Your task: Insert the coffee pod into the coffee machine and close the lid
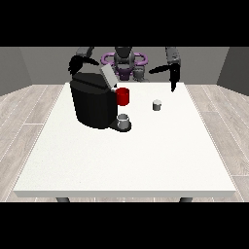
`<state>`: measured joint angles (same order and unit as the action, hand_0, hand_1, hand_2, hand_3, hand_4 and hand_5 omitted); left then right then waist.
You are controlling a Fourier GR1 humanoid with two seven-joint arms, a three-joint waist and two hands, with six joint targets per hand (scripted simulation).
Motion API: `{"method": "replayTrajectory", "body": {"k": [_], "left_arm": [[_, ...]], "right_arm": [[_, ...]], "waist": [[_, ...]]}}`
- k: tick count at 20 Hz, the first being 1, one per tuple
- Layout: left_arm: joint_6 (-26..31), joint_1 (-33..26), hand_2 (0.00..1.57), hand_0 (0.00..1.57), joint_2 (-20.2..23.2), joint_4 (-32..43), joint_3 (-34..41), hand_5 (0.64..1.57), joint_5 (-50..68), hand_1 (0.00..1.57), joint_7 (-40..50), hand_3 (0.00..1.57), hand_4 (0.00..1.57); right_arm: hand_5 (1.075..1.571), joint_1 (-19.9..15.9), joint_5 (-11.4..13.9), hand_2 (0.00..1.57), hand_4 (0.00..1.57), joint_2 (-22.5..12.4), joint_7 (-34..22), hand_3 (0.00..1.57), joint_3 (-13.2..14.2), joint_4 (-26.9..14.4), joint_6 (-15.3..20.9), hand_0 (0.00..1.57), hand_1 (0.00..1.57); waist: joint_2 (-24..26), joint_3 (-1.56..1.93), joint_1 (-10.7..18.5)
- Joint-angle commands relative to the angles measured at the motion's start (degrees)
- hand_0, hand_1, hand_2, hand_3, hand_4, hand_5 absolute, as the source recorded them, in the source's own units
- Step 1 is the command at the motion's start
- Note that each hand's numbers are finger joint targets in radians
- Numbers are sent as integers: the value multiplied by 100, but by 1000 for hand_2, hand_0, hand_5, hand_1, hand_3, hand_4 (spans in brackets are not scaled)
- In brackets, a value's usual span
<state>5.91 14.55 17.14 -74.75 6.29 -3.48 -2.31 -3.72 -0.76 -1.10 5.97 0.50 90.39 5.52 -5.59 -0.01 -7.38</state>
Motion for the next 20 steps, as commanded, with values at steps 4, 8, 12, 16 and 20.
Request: {"method": "replayTrajectory", "body": {"k": [4,8,12,16,20], "left_arm": [[136,624,0,0,130,1394,184,1571,-194,0,-141,0,0],[-37,926,0,0,153,1894,198,1571,-413,0,-312,0,0],[130,1188,0,0,283,2035,-42,1571,-725,0,-134,0,0],[-59,1228,198,0,110,2411,-238,1571,-1109,0,-241,0,0],[-222,1306,529,223,70,2721,-287,1571,-1370,223,-398,222,0]], "right_arm": [[1571,103,49,0,192,106,-23,0,-372,166,235,0,0],[1571,-276,28,0,283,10,-12,0,-88,1,38,0,0],[1571,-630,-33,0,332,22,-89,0,121,-422,155,0,0],[1571,-501,3,0,397,-86,-170,0,175,-514,135,0,0],[1571,-854,-51,0,371,-178,-644,0,321,-674,202,0,0]], "waist": [[-69,0,-88],[-452,0,-107],[-445,1,105],[-276,1,27],[-328,1,148]]}}
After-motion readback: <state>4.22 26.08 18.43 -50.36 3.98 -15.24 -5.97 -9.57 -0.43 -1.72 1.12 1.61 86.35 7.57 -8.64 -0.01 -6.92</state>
